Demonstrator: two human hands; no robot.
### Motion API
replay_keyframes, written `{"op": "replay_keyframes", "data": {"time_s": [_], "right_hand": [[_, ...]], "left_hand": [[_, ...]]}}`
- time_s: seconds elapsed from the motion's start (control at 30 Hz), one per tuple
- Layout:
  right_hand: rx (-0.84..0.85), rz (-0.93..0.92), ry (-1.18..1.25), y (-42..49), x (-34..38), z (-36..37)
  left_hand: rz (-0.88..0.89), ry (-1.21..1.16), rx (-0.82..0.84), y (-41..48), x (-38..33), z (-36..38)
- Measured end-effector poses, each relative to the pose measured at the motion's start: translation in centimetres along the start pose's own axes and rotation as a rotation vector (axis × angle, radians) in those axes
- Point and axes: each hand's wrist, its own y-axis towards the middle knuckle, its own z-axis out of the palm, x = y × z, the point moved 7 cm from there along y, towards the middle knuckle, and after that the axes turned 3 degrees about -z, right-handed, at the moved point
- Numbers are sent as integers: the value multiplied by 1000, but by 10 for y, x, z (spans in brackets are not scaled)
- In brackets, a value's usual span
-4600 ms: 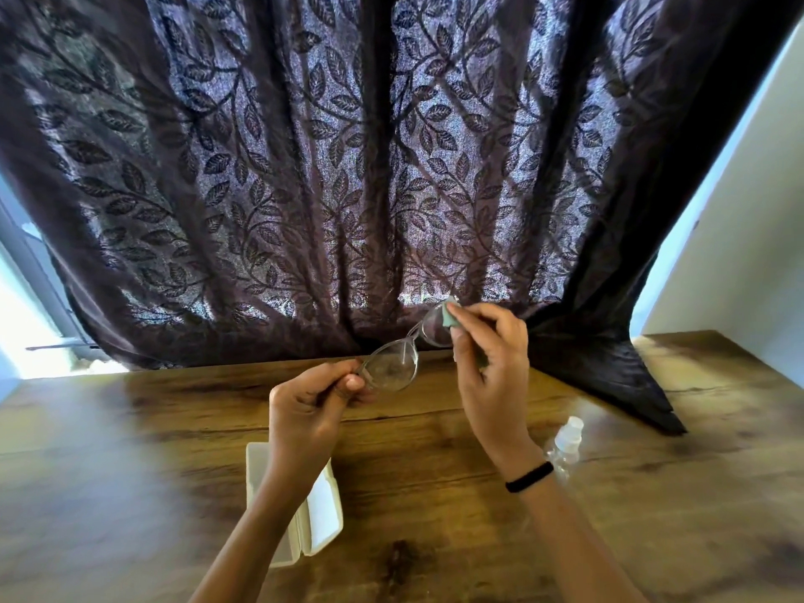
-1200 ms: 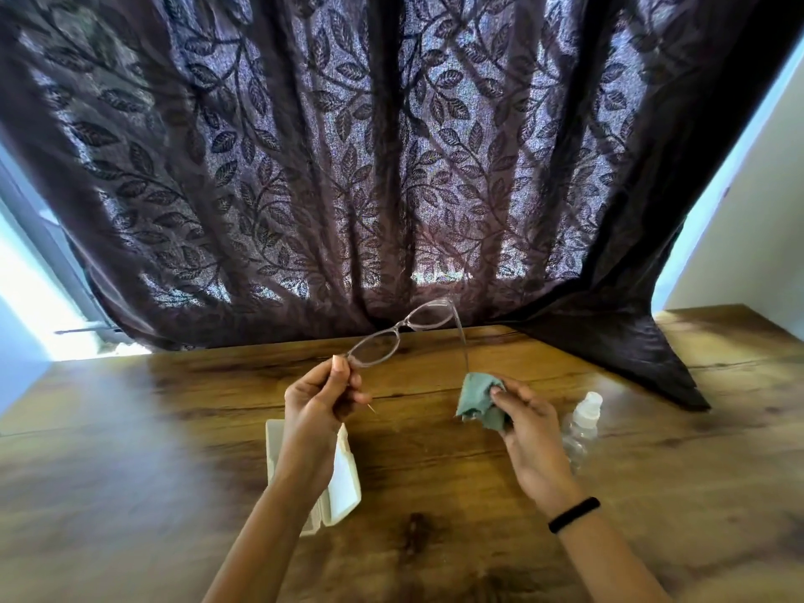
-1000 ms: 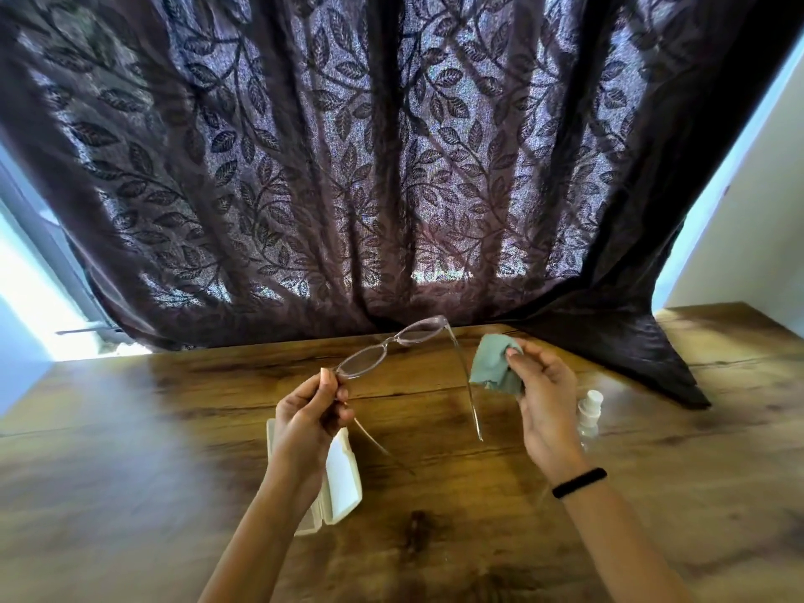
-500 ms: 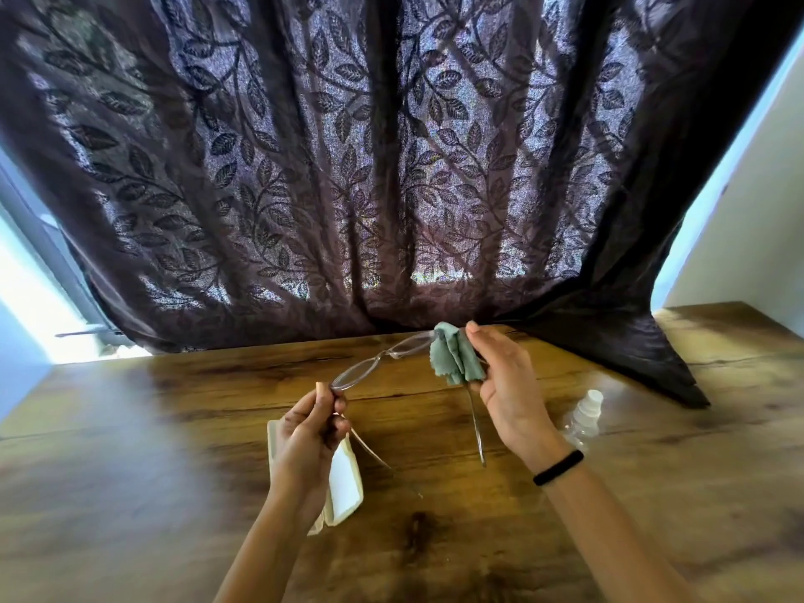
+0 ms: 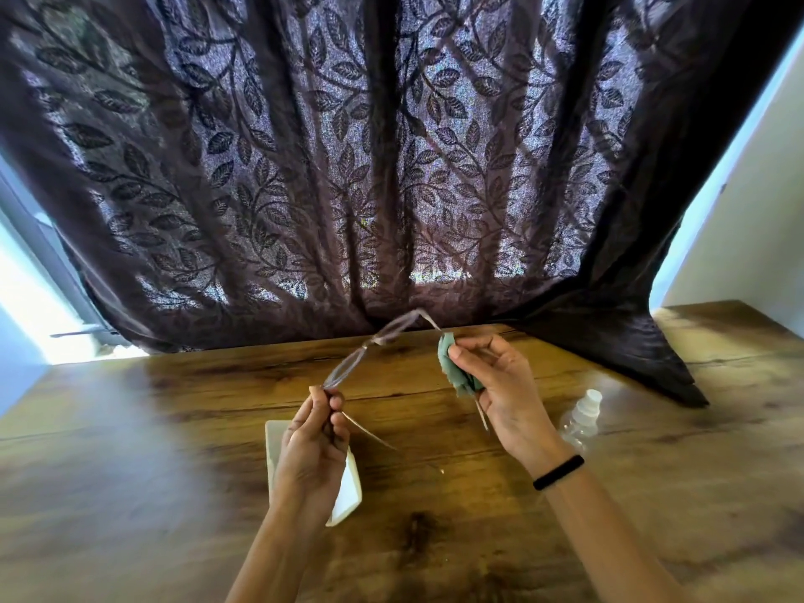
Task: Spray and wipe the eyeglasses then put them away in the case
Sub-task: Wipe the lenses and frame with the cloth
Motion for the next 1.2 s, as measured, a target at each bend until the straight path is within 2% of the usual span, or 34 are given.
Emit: {"op": "replay_keyframes", "data": {"time_s": [0.33, 0.57, 0.83, 1.03, 1.2], "right_hand": [[-130, 125, 191, -28, -44, -18], [-155, 56, -17, -22, -25, -27], [0, -140, -237, 2, 10, -11], [42, -201, -253, 8, 20, -3], [-28, -131, -195, -1, 8, -8]], "left_hand": [[36, -121, -29, 1, -5, 0], [-126, 3, 10, 3, -2, -4], [-296, 207, 106, -5, 11, 0], [-299, 163, 91, -5, 8, 3], [-203, -33, 49, -3, 6, 7]]}}
